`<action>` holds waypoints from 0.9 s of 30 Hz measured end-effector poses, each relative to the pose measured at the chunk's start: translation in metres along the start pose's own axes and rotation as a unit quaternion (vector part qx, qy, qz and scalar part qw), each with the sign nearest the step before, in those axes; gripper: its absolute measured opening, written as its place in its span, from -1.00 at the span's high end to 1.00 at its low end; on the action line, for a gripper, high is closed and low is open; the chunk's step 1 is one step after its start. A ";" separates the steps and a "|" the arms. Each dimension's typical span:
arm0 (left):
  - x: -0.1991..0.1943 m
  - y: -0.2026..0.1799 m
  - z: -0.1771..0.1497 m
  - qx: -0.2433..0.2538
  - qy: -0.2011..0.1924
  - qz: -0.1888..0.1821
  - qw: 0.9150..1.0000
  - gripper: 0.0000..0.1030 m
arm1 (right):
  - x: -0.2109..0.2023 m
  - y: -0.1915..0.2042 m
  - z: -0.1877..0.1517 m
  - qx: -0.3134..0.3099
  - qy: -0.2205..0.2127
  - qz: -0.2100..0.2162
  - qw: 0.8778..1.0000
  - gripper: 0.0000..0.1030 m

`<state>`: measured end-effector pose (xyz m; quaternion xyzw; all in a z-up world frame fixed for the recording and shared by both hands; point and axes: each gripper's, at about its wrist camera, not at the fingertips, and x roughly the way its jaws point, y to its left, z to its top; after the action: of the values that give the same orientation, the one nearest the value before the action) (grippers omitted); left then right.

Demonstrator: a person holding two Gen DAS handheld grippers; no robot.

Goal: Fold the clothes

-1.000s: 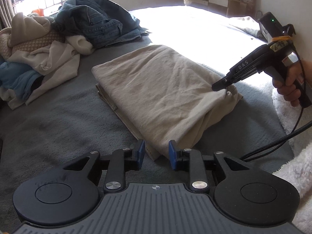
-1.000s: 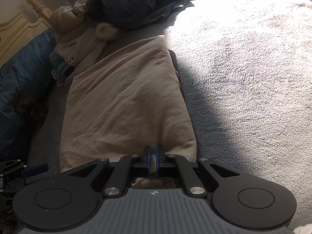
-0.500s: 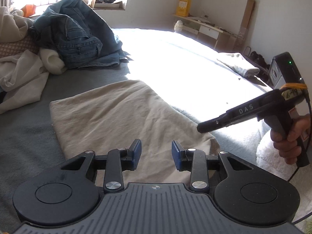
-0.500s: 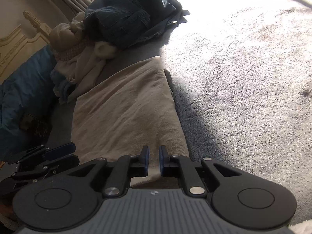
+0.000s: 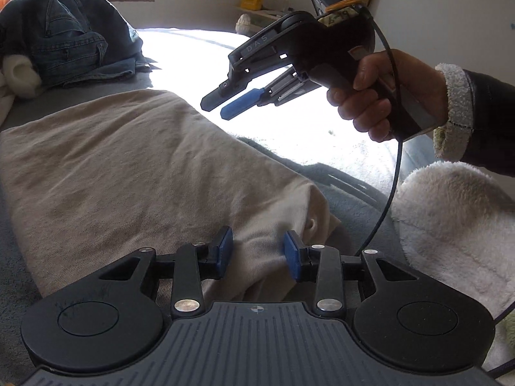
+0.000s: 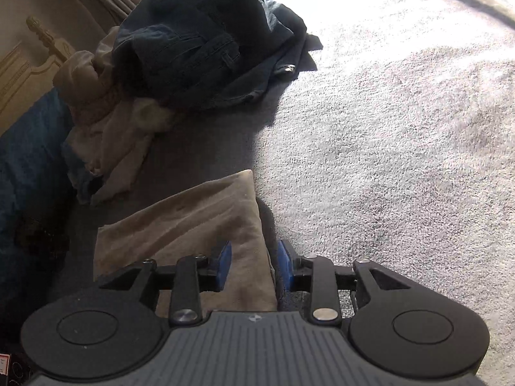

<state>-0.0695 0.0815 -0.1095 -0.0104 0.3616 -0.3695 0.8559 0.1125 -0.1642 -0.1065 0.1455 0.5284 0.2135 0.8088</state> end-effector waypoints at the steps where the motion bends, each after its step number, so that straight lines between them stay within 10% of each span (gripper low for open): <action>1: 0.000 0.002 0.000 -0.002 0.000 -0.004 1.000 0.32 | 0.005 -0.004 -0.008 0.005 0.015 -0.003 1.000 0.35; 18: 0.001 0.004 0.000 -0.008 -0.011 -0.016 1.000 0.31 | -0.054 0.001 -0.097 -0.048 0.134 -0.010 0.990 0.35; 27: 0.002 0.000 0.002 -0.001 -0.010 -0.004 1.000 0.31 | -0.053 -0.020 -0.046 0.058 0.015 0.037 0.998 0.63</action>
<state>-0.0679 0.0799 -0.1092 -0.0160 0.3530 -0.3724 0.8582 0.0555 -0.2074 -0.0924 0.2084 0.5463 0.2145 0.7824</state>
